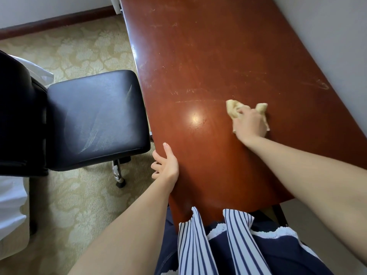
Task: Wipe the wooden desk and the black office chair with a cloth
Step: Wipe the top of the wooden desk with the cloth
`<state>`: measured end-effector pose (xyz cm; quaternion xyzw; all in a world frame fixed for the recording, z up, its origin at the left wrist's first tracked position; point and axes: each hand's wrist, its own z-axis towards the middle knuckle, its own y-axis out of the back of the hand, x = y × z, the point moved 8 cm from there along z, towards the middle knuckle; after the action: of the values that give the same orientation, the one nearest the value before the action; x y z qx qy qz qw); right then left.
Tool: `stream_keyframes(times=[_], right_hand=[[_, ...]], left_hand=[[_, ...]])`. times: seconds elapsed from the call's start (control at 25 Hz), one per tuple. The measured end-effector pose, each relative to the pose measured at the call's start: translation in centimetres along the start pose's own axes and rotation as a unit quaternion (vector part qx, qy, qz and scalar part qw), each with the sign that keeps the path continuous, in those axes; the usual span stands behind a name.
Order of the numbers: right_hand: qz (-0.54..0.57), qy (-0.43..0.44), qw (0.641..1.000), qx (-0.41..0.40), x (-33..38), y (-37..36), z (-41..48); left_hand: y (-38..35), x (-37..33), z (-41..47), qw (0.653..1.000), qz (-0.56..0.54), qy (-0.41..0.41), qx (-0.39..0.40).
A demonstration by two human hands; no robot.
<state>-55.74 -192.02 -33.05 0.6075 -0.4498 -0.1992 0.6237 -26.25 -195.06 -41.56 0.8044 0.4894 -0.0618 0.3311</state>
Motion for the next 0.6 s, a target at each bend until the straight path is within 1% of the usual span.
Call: stream_keyframes(times=[0.08,0.2,0.28,0.36,0.44,0.52,0.6], right_hand=[[-0.001,0.093,0.995,0.04,3.9,-1.8,-2.1],[-0.005,0.213,0.97,0.116,8.2,-4.5,-5.6],[0.005,0.276,0.948,0.157,9.8,-5.6,-7.9],[0.013,0.328,0.927,0.181,10.3,-6.0,-9.8],[0.008,0.367,0.913,0.178,9.8,-5.9,-11.0],[0.005,0.387,0.909,0.152,8.6,-5.3,-11.7],[0.022,0.387,0.915,0.113,6.8,-4.1,-11.6]], left_hand=[[0.0,-0.1,0.0,1.0,0.007,-0.004,-0.005],[0.0,0.0,0.1,1.0,0.006,-0.002,-0.006],[0.1,0.1,0.1,1.0,0.016,-0.002,-0.007],[0.3,0.0,0.0,0.999,0.034,-0.003,-0.011],[0.3,-0.1,-0.2,0.999,0.046,-0.005,-0.02],[0.4,-0.4,-0.6,0.998,0.051,-0.012,-0.044],[0.8,-1.3,-1.3,0.988,0.106,-0.056,-0.095]])
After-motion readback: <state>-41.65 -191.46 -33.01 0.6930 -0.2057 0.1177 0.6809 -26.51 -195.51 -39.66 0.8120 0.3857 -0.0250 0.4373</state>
